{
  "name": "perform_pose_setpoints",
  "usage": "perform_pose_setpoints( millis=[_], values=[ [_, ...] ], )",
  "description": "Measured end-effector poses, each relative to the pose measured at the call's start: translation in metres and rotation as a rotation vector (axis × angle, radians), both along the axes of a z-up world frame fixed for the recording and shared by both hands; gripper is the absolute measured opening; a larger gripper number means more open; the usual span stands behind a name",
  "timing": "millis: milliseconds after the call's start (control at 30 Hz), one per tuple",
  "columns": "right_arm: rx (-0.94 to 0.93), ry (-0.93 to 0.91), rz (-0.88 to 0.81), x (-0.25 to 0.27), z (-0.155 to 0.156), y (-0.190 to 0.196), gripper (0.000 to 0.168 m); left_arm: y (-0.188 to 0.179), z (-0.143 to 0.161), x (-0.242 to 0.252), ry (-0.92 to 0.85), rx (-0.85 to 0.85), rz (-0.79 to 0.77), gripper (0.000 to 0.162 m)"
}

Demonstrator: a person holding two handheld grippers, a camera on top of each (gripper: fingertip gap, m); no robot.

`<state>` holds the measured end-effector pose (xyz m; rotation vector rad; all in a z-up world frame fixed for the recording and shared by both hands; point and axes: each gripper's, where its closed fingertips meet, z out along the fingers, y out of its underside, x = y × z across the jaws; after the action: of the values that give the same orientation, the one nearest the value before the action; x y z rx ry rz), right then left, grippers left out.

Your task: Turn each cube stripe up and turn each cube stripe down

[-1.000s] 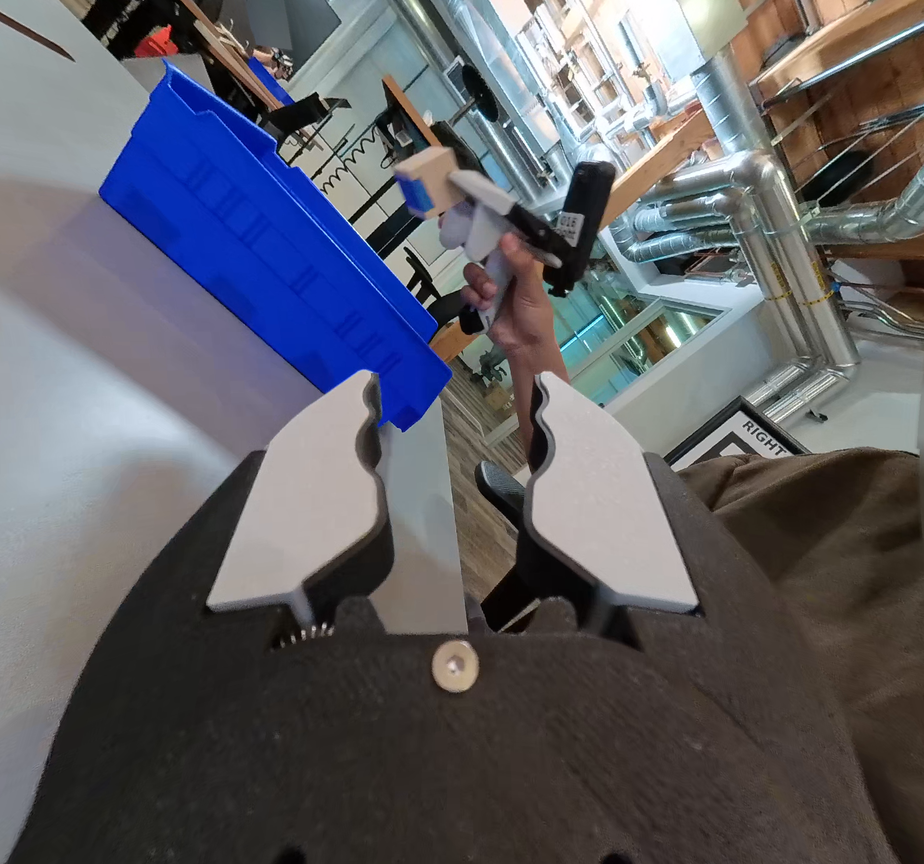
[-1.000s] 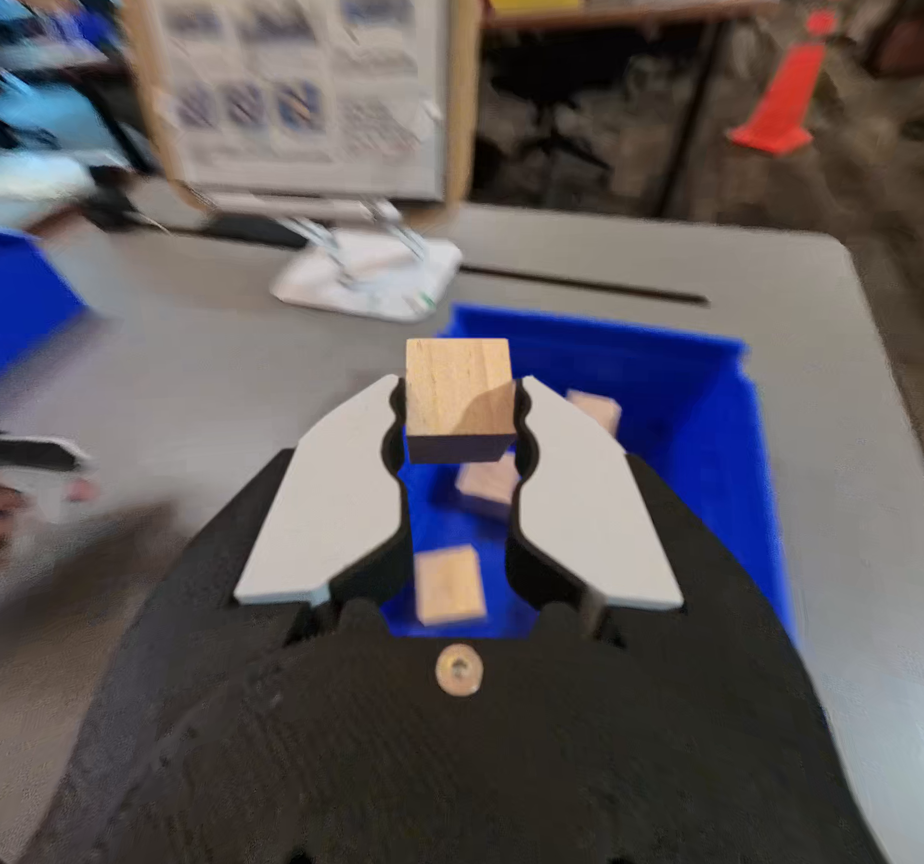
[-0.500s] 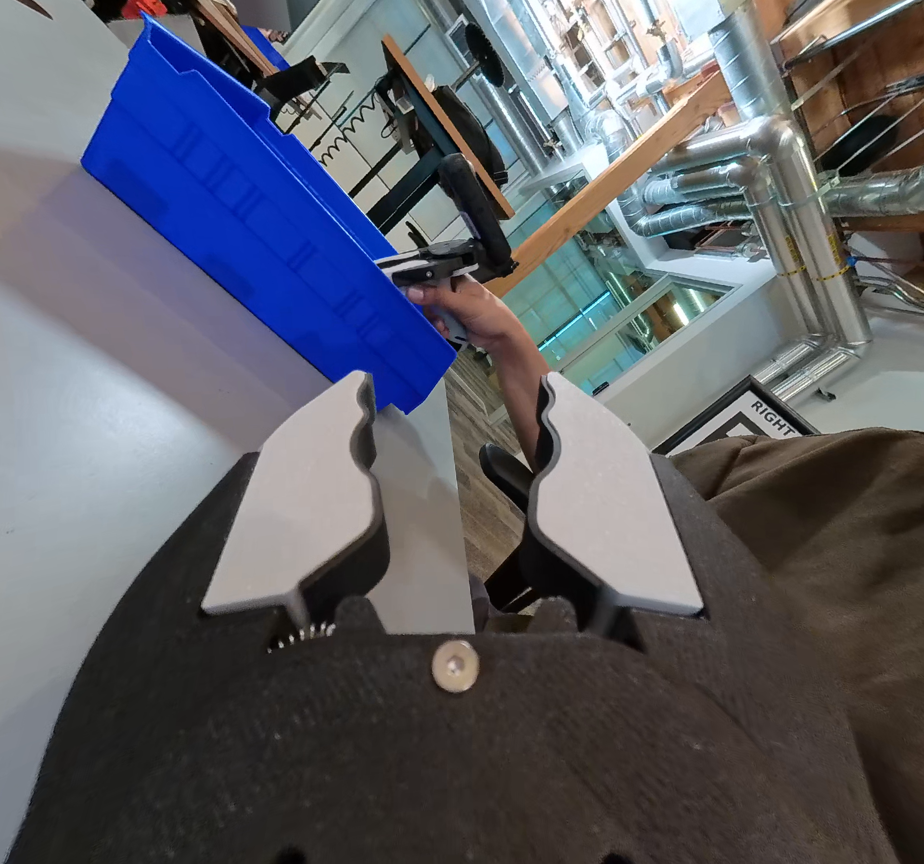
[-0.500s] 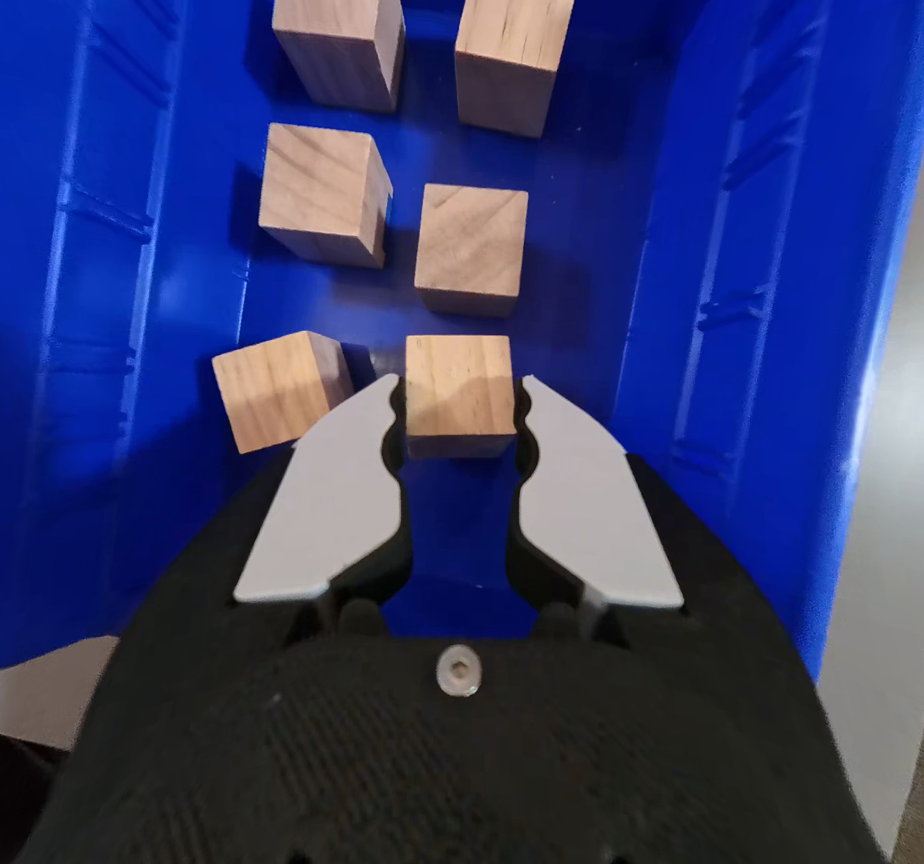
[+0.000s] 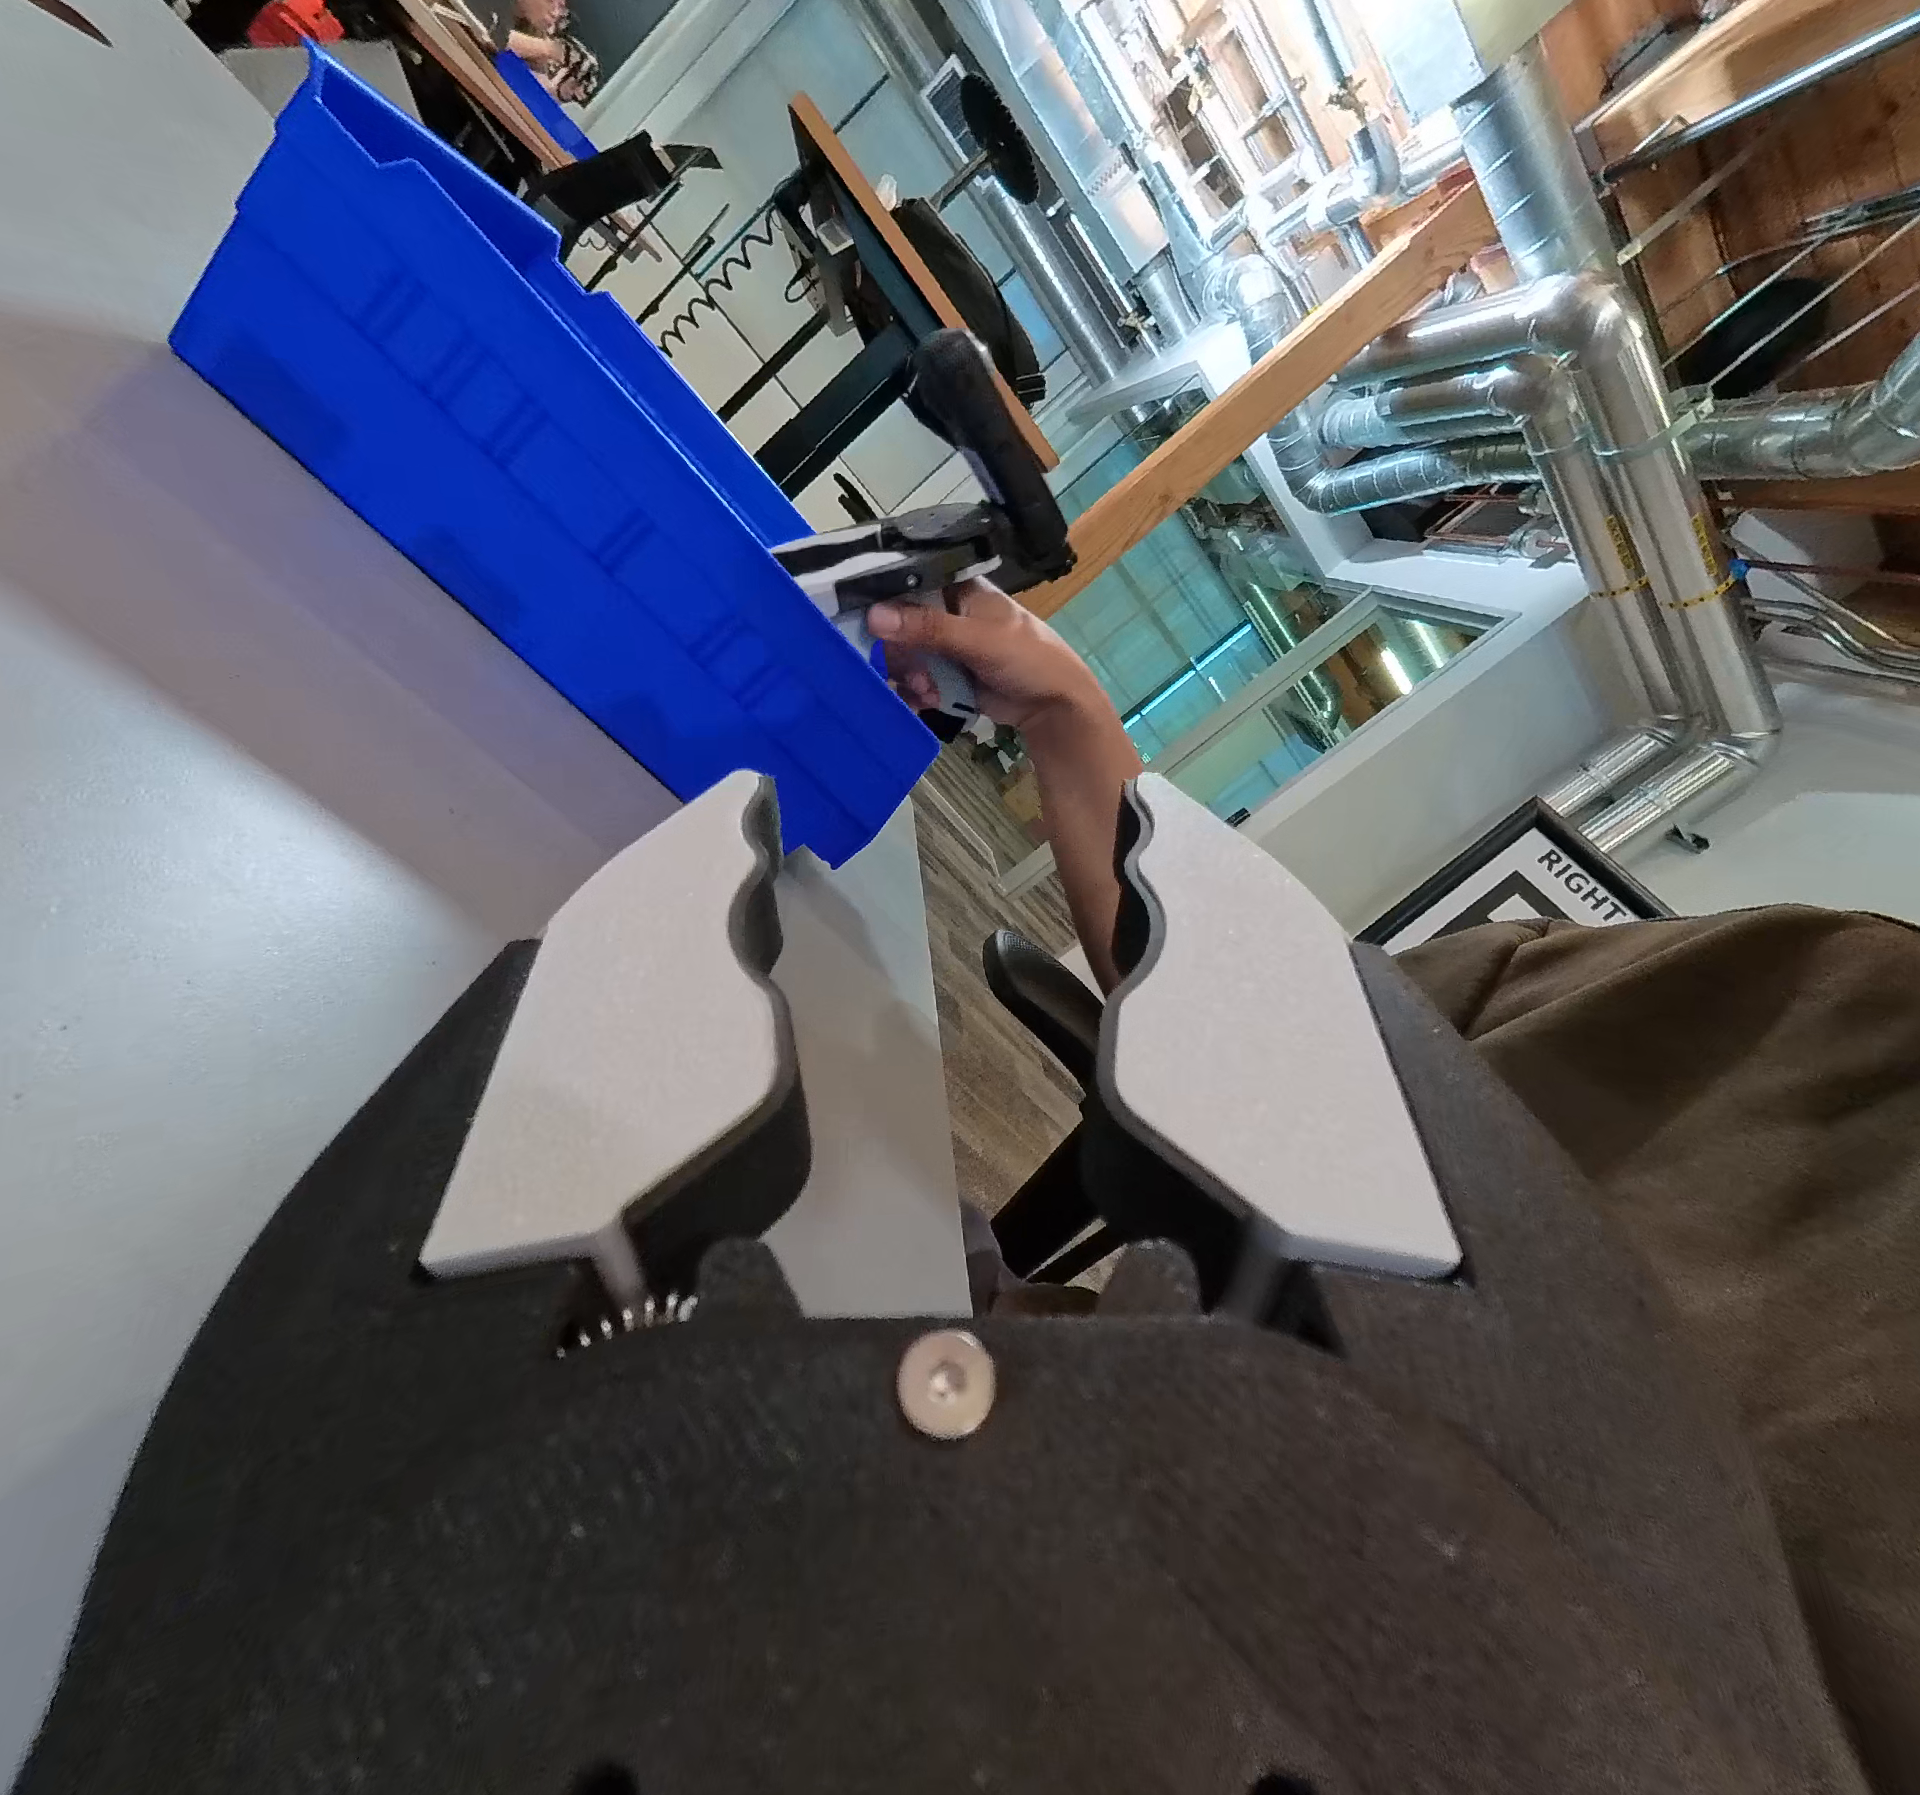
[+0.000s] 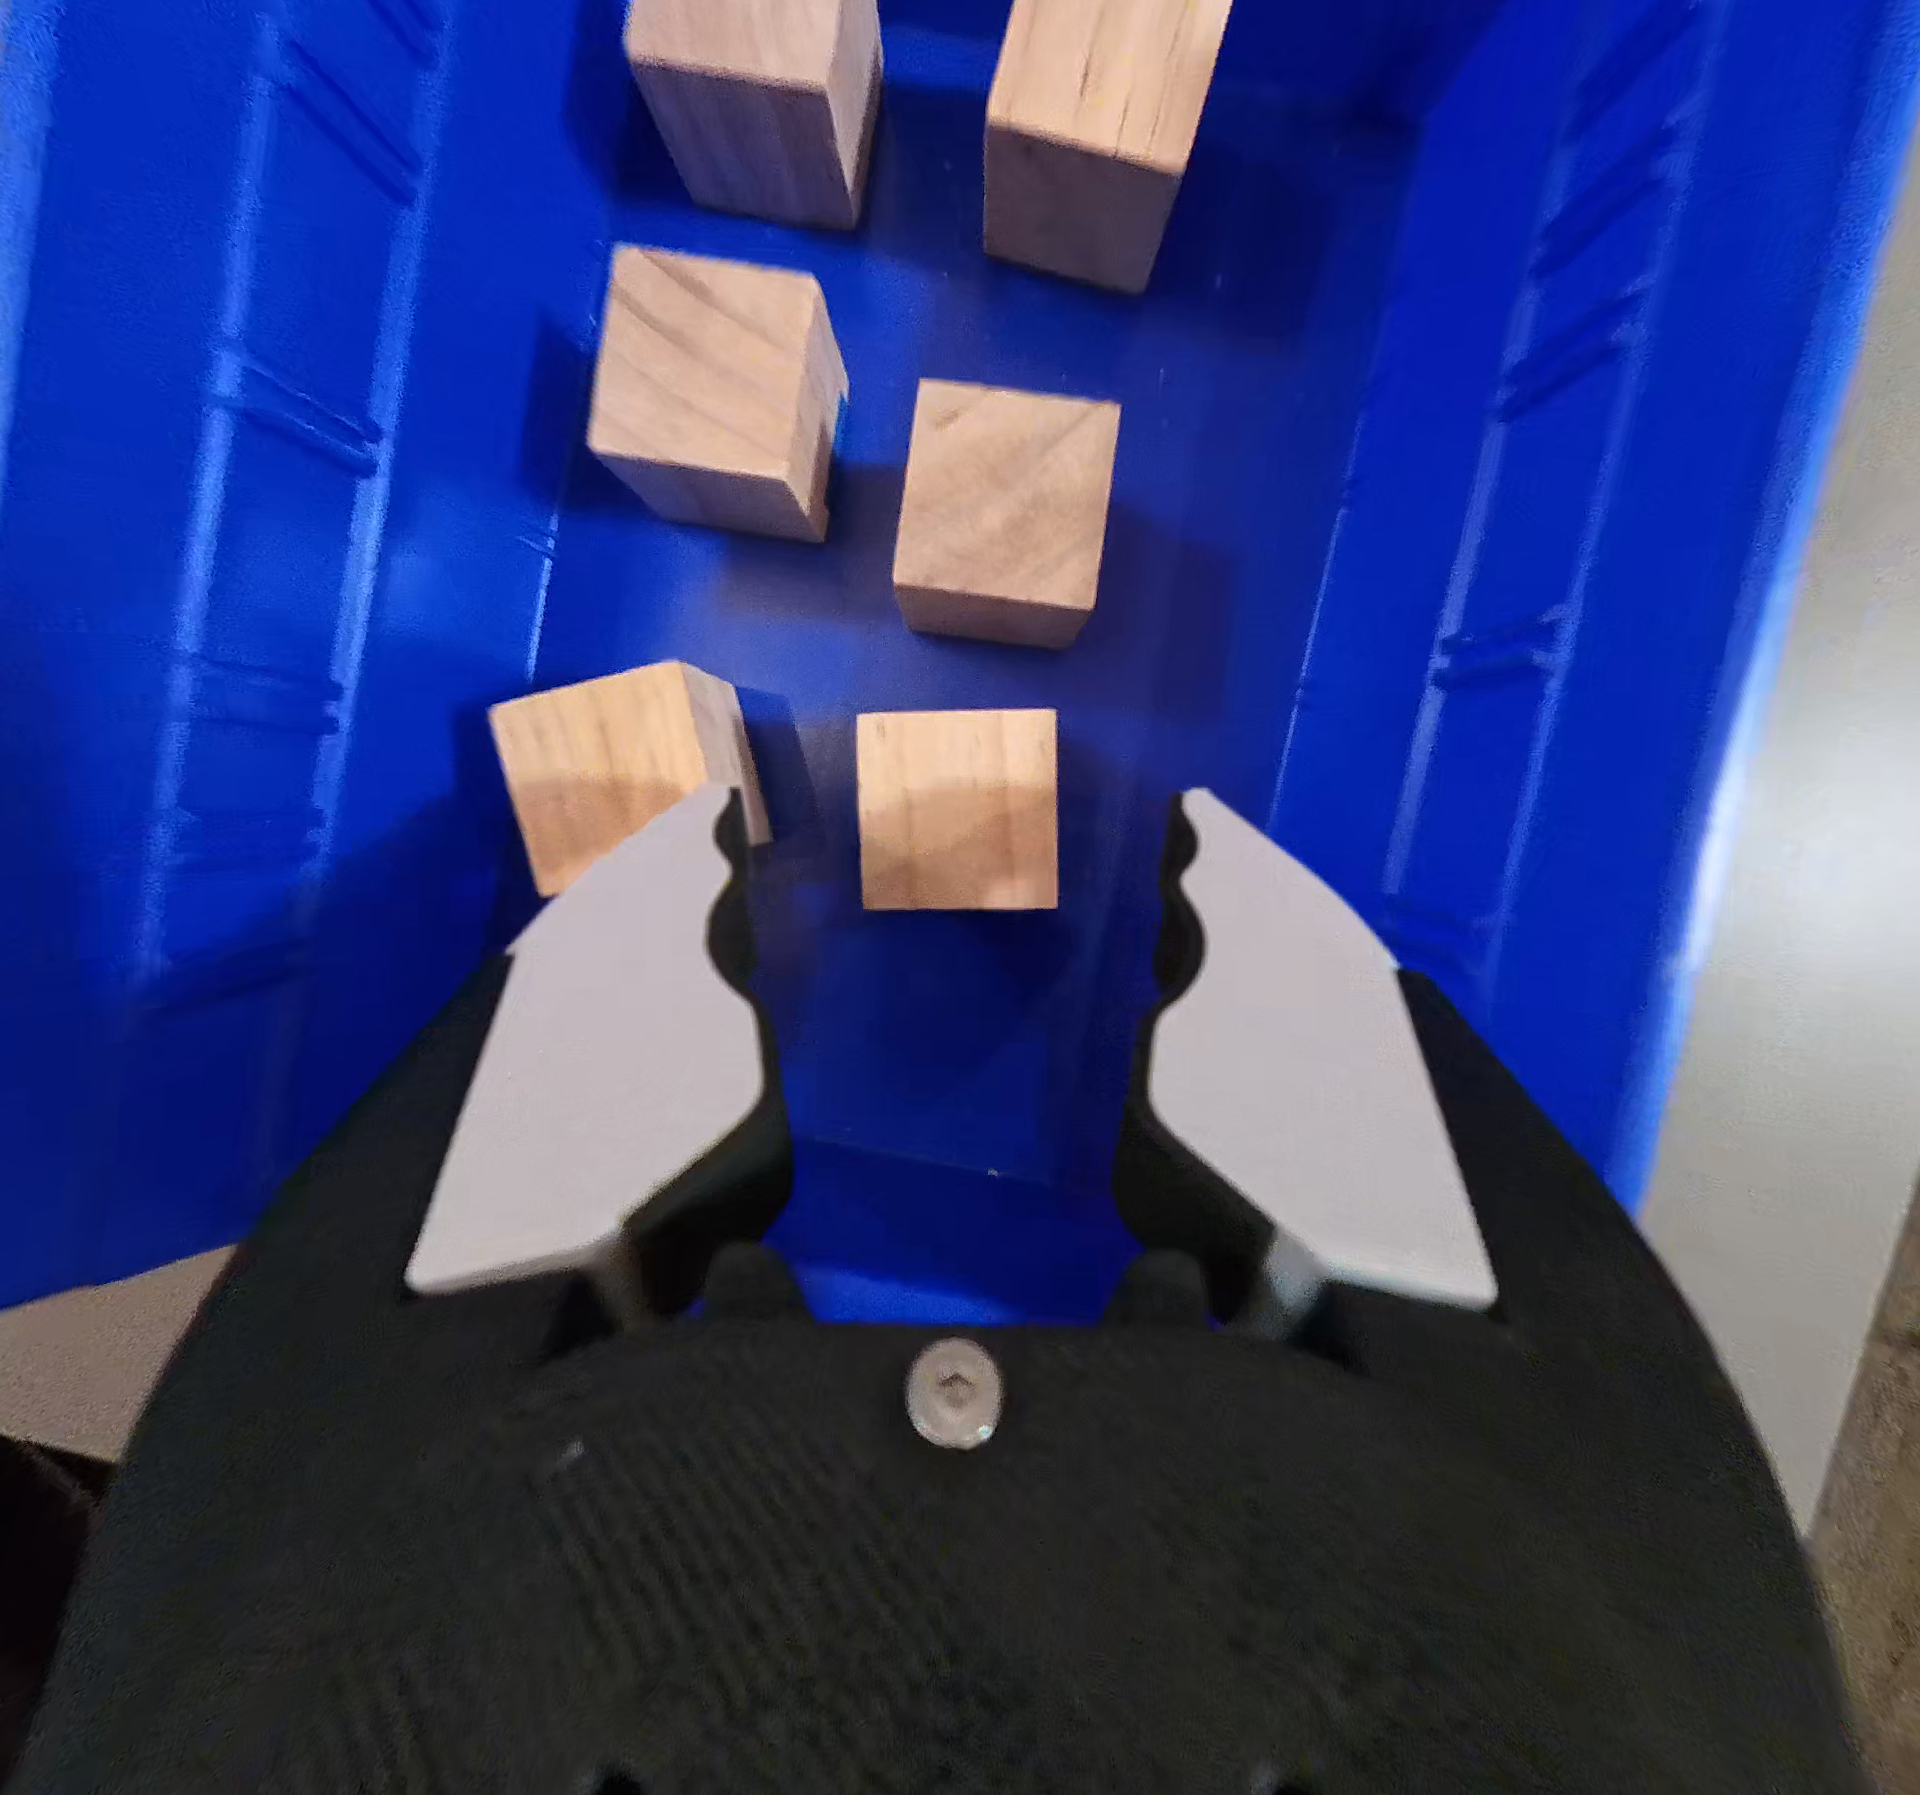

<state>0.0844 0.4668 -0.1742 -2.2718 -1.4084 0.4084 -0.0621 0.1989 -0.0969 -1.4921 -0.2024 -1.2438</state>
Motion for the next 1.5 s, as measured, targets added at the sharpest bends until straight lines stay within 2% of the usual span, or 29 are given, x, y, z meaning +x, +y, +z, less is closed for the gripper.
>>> perform_pose_setpoints(
  millis=[167, 267, 367, 467, 533, 633, 733, 833, 933, 1000, 1033, 1167, 1367, 1500],
  values=[
    [0.138, 0.227, 0.035, -0.015, 0.060, 0.005, 0.083, 0.000, -0.001, 0.001, -0.002, -0.004, -0.002, 0.062],
    [0.460, 0.451, -0.019, -0.019, 0.125, 0.026, 0.089, 0.001, -0.001, 0.001, 0.002, -0.004, -0.002, 0.062],
    [0.807, 0.585, -0.090, 0.000, 0.176, 0.031, 0.071, 0.001, -0.001, 0.002, 0.005, -0.005, -0.001, 0.062],
    [1.100, 0.602, -0.154, 0.021, 0.202, 0.031, 0.054, 0.000, -0.001, 0.001, 0.003, -0.005, 0.000, 0.061],
    [1.098, 0.586, -0.165, 0.021, 0.200, 0.031, 0.058, 0.000, -0.001, 0.002, 0.004, -0.004, 0.001, 0.062],
    [0.876, 0.688, -0.207, 0.013, 0.190, 0.031, 0.070, 0.001, -0.002, 0.002, 0.014, -0.009, 0.005, 0.060],
    [0.720, 0.794, -0.255, 0.011, 0.186, 0.033, 0.073, 0.000, -0.001, 0.003, 0.043, 0.005, 0.003, 0.040],
    [0.585, 0.797, -0.201, 0.002, 0.175, 0.024, 0.062, -0.002, 0.000, 0.004, 0.098, 0.020, 0.010, 0.022],
    [0.549, 0.833, -0.184, -0.006, 0.176, 0.016, 0.055, -0.001, -0.001, -0.009, 0.187, 0.021, 0.083, 0.007],
    [0.554, 0.865, -0.160, -0.010, 0.181, 0.010, 0.034, -0.001, 0.000, -0.023, 0.250, 0.025, 0.169, 0.001],
    [0.548, 0.882, -0.138, -0.012, 0.182, 0.006, 0.002, -0.002, 0.000, -0.030, 0.277, 0.024, 0.203, 0.001],
    [0.468, 0.942, -0.213, -0.020, 0.177, 0.002, 0.000, -0.001, -0.017, -0.048, 0.435, -0.044, 0.268, 0.001],
    [0.480, 0.878, -0.083, -0.056, 0.149, -0.030, 0.000, 0.003, -0.034, -0.067, 0.633, -0.098, 0.355, 0.001],
    [0.523, 0.785, 0.034, -0.071, 0.133, -0.052, 0.000, -0.005, -0.035, -0.106, 0.732, -0.179, 0.545, 0.001]
  ],
)
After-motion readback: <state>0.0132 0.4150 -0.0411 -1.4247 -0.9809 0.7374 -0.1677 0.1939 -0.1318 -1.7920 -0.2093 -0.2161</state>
